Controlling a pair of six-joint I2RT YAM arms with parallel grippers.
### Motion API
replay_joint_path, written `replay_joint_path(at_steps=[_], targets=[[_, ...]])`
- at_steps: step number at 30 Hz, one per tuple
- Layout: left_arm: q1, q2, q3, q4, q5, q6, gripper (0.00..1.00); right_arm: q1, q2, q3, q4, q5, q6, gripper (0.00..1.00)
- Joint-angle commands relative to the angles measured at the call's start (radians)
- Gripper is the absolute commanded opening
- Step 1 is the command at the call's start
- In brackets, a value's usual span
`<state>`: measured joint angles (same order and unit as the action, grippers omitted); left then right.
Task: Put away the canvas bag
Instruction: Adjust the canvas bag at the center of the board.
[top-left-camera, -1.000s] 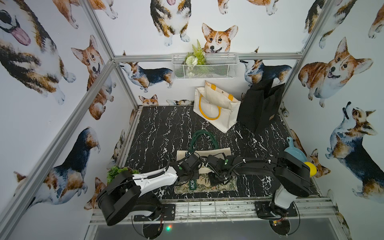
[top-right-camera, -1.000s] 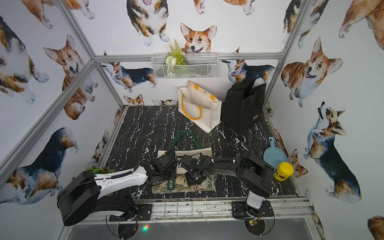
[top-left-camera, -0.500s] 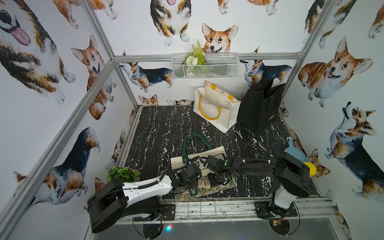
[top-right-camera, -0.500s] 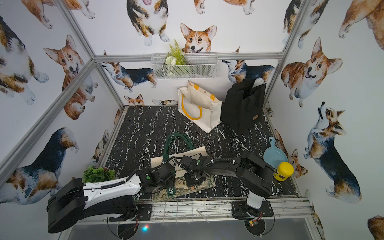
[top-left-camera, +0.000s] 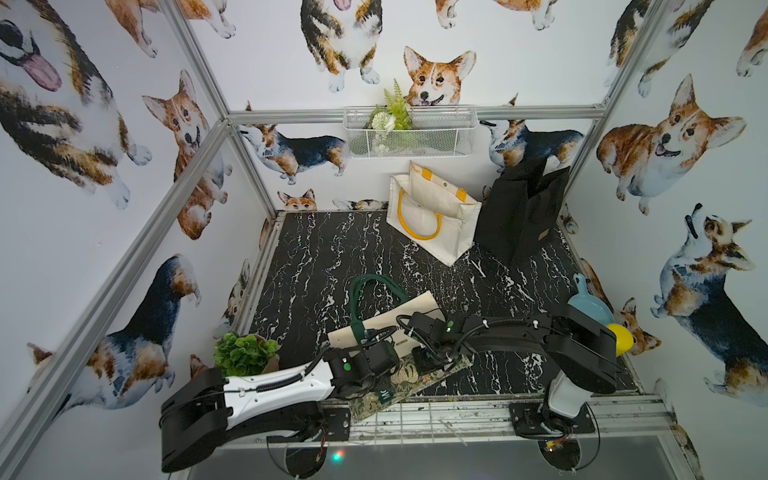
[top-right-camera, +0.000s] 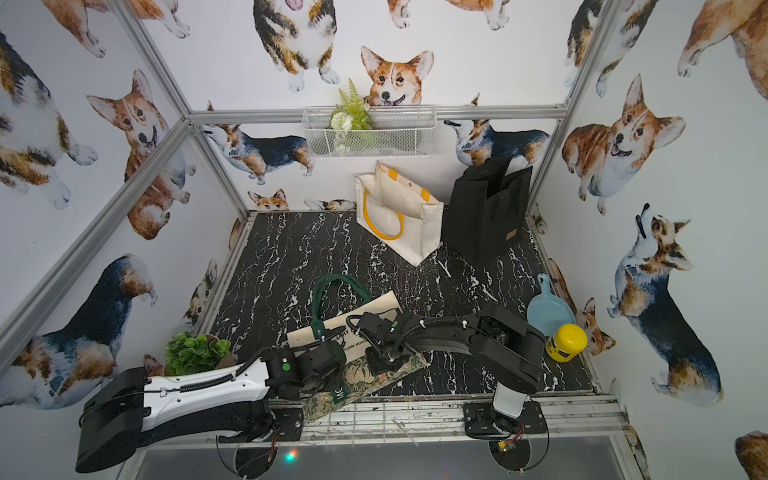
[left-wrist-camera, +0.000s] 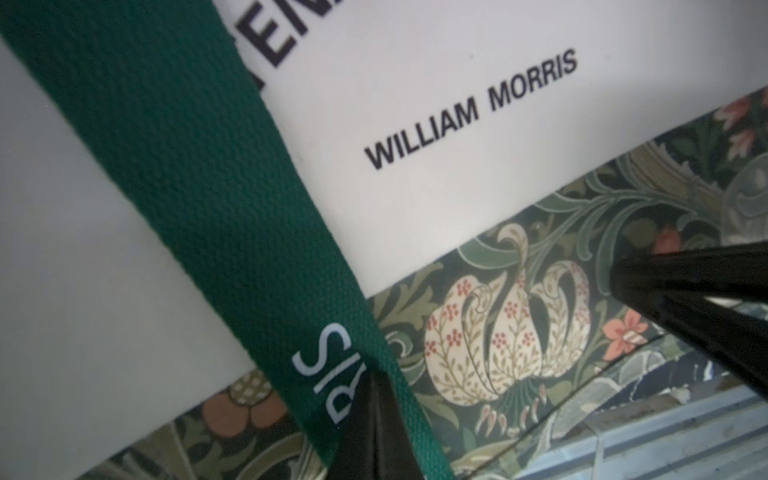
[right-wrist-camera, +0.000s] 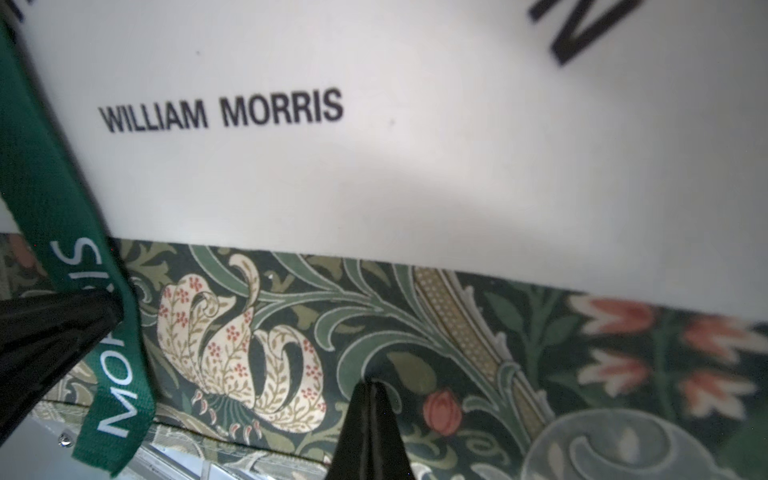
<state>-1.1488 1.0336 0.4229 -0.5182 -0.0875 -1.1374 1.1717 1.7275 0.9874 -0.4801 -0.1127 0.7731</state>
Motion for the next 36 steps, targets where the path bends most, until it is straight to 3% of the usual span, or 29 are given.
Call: replay_joint_path(at_steps=[1,6,18,27,32,35,36], targets=[[-0.015,-0.014,-0.008,-0.075,0.006,-0.04,0.0,0.004,0.016,-0.001,-0.023,0.019,0.014,0.0],[-0.041,0.009,0.004,-0.052,0.027,-0.036,0.0,0.008,0.023,0.009,-0.027,0.018,0.014,0.0],[-0.259,0.077,0.046,-0.062,-0.001,-0.122,0.0,0.007,0.023,0.009,-0.032,0.021,0.012,0.0],[-0.276,0.137,0.078,0.012,0.051,-0.068,0.0,0.008,0.022,0.022,-0.054,0.027,0.002,0.0],[-0.244,0.019,0.028,0.019,0.058,-0.077,0.0,-0.011,-0.039,0.028,-0.077,0.04,-0.018,0.0],[-0.146,-0.188,-0.033,-0.075,0.04,-0.138,0.0,-0.064,-0.122,0.034,-0.129,0.067,-0.052,0.0],[-0.108,-0.28,-0.051,-0.127,0.02,-0.166,0.13,-0.09,-0.156,0.037,-0.153,0.075,-0.072,0.0]])
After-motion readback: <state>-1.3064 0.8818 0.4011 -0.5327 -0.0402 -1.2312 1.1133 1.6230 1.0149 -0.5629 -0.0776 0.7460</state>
